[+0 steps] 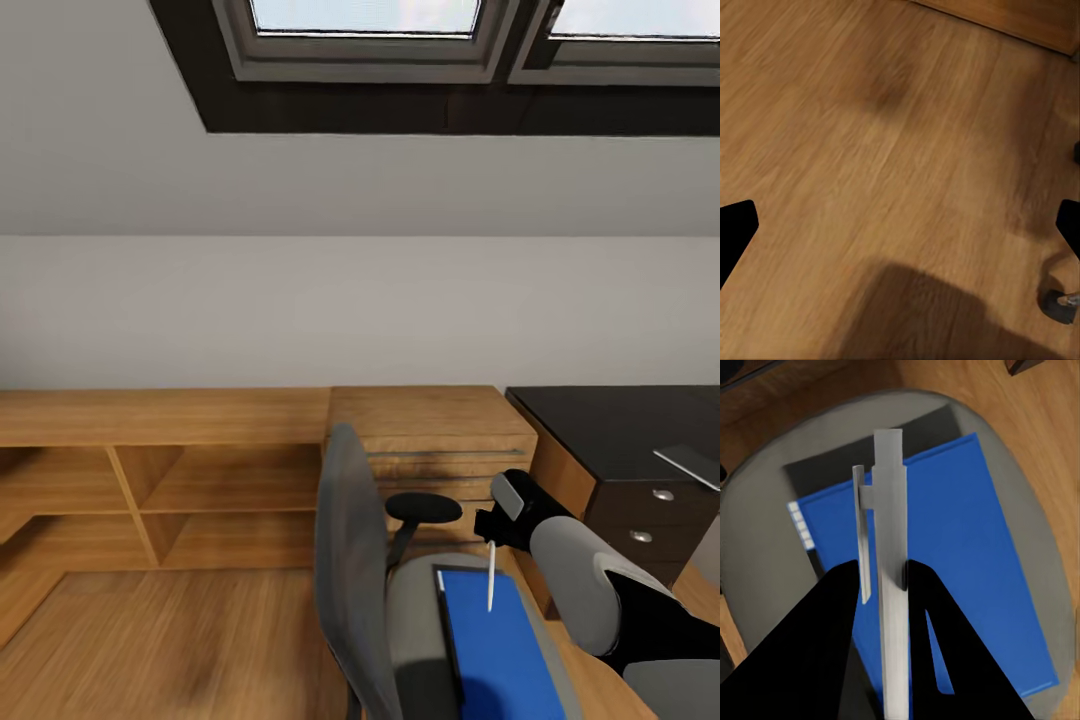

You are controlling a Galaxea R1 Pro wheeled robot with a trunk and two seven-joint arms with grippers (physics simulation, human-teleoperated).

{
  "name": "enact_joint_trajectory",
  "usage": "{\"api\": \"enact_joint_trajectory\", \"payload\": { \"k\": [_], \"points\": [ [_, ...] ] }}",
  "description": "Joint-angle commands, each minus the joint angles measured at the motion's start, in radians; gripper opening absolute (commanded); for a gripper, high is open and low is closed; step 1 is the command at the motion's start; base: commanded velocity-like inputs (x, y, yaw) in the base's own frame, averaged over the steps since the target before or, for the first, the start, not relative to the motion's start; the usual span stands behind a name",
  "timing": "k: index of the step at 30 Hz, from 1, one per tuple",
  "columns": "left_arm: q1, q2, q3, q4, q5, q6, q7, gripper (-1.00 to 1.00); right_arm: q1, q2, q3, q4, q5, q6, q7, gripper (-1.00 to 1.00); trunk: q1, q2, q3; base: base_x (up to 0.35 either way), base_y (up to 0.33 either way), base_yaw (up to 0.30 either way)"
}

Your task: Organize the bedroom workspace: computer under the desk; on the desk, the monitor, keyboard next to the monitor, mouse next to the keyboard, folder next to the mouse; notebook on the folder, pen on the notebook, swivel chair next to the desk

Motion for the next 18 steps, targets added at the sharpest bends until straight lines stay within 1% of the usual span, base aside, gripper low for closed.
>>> {"api": "enact_joint_trajectory", "payload": {
  "k": [1,6,10,18],
  "points": [
    [-0.001,0.000,-0.008,0.001,0.011,-0.002,-0.004,1.00,-0.001,0.000,-0.001,-0.001,-0.011,0.002,-0.009,-1.00,-0.004,0.007,0.002,0.000,0.000,-0.100],
    [-0.001,0.000,-0.008,0.001,0.010,-0.003,-0.005,1.00,-0.001,0.000,0.000,0.001,-0.012,0.010,-0.008,-1.00,-0.023,0.042,0.017,0.000,0.000,-0.136],
    [-0.001,0.000,-0.009,0.001,0.010,-0.002,-0.005,1.00,0.000,0.000,0.000,0.001,-0.011,0.019,-0.008,-1.00,-0.023,0.042,0.016,0.000,0.000,-0.081],
    [-0.001,0.000,-0.011,0.001,0.009,-0.002,-0.006,1.00,0.000,0.000,0.000,0.001,-0.010,0.025,-0.006,-1.00,-0.023,0.042,0.016,0.000,0.000,-0.019]
  ]
}}
